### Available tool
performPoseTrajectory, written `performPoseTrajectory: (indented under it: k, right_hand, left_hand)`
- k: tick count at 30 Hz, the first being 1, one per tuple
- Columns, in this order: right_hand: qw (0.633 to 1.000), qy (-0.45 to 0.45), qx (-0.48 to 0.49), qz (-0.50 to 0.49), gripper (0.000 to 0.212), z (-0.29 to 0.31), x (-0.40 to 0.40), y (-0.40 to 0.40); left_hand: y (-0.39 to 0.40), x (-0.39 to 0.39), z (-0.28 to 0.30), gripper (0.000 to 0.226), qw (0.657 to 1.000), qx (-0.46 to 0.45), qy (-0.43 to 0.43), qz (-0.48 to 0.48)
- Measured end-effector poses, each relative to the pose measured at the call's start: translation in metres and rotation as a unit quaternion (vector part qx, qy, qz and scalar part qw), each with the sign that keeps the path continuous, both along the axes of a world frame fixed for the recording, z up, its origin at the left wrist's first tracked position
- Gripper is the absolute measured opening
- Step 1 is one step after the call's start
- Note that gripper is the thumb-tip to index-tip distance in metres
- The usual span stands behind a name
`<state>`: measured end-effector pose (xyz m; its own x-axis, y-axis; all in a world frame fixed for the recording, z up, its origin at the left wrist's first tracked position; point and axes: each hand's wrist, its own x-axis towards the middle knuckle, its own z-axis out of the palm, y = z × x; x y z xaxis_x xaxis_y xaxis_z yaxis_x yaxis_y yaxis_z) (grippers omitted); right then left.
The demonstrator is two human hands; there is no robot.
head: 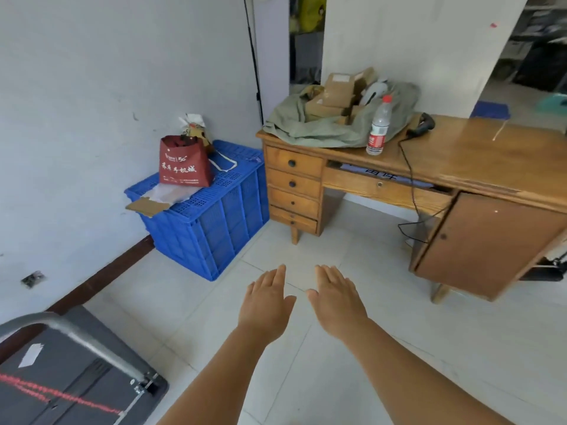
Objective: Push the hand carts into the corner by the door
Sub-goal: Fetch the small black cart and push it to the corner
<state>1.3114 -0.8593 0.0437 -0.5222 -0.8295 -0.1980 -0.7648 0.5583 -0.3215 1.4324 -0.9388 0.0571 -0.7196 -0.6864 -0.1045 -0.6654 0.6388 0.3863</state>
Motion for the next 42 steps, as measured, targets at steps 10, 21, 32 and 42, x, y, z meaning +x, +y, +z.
performPoseTrajectory:
  k: [10,21,32,42]
  right_hand:
    - [0.982,0.024,-0.017,-0.185,0.045,0.014,-0.133,0.066]
    - [0.930,0.025,-0.007,-0.366,0.059,0.031,-0.243,0.162]
    - [0.892,0.020,-0.008,-0.452,0.060,0.034,-0.368,0.292]
    - [0.882,0.044,-0.028,-0.468,0.060,0.054,-0.493,0.401]
  left_hand:
    - [0.021,-0.172,-0.001,0.063,0.985,-0.003,0.008,-0.173]
    - [0.086,-0.330,0.014,0.063,0.925,-0.030,0.021,-0.378]
    - [0.210,-0.477,0.022,0.063,0.886,-0.048,0.032,-0.460]
    - [0.318,-0.617,0.035,0.061,0.871,-0.080,0.049,-0.483]
